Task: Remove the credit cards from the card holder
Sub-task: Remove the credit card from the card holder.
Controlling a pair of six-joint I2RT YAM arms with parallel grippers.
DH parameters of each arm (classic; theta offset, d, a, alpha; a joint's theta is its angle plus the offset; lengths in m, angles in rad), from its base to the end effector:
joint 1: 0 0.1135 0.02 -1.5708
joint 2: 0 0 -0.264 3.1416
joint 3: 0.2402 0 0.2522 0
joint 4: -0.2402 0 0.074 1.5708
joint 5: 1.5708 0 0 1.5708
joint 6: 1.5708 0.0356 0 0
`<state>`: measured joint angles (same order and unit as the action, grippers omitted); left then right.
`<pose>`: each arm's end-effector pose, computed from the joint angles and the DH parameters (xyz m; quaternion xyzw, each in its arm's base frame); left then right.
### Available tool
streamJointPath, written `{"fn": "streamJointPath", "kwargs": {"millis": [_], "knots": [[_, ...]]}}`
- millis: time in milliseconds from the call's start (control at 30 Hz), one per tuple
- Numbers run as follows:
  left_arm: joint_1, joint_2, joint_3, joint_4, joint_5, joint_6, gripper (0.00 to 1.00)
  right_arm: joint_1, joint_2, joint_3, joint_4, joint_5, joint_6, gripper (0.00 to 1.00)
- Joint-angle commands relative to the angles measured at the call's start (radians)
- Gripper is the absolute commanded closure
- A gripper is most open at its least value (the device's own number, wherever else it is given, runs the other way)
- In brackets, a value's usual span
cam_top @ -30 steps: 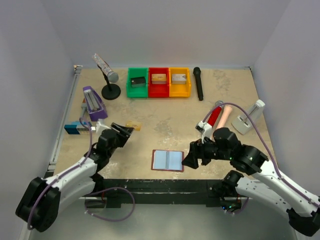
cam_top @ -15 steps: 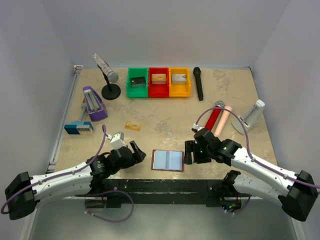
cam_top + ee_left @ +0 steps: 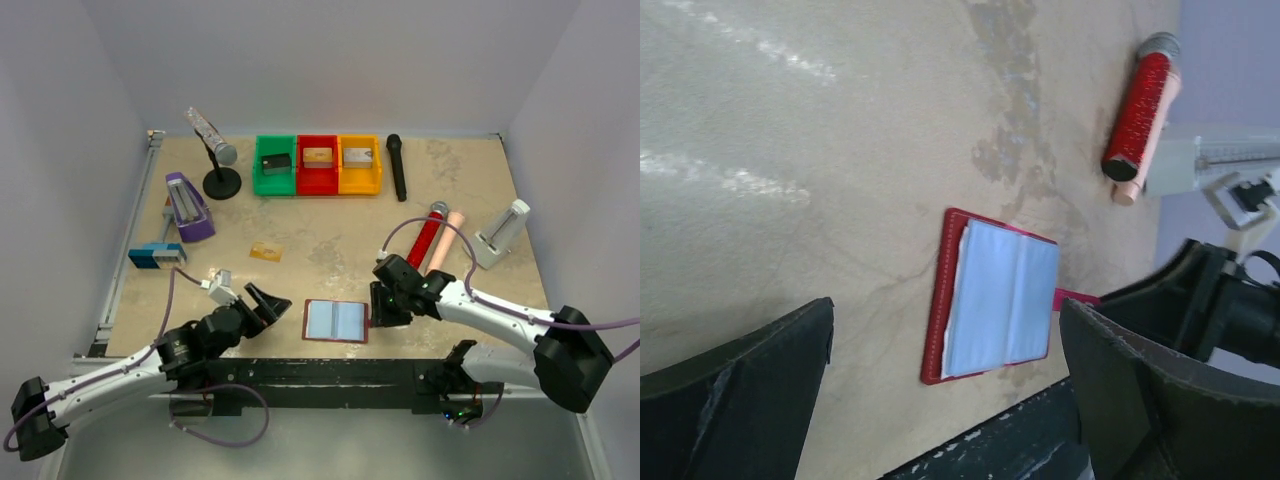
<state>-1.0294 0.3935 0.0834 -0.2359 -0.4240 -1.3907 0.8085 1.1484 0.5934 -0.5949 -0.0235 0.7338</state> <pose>0.0737 -0.0942 0.1418 -0.2546 0.8197 -0.3837 0.3408 0.1350 0.1426 0.1762 -0.0390 0.9771 0.1538 0.1418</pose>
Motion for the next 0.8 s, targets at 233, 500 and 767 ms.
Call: {"fn": "streamJointPath", "kwargs": {"millis": [233, 500, 767], "knots": [[-0.003, 0.387, 0.271, -0.002, 0.14, 0.226, 0.0, -0.028, 0.045, 0.008, 0.067, 0.027, 0.019, 0.79], [-0.001, 0.473, 0.302, 0.108, 0.214, 0.245, 0.0, -0.028, -0.045, -0.013, 0.04, 0.027, -0.011, 1.0], [-0.003, 0.573, 0.317, 0.285, 0.32, 0.282, 0.11, -0.026, -0.09, -0.047, 0.035, -0.006, -0.016, 1.0]]}}
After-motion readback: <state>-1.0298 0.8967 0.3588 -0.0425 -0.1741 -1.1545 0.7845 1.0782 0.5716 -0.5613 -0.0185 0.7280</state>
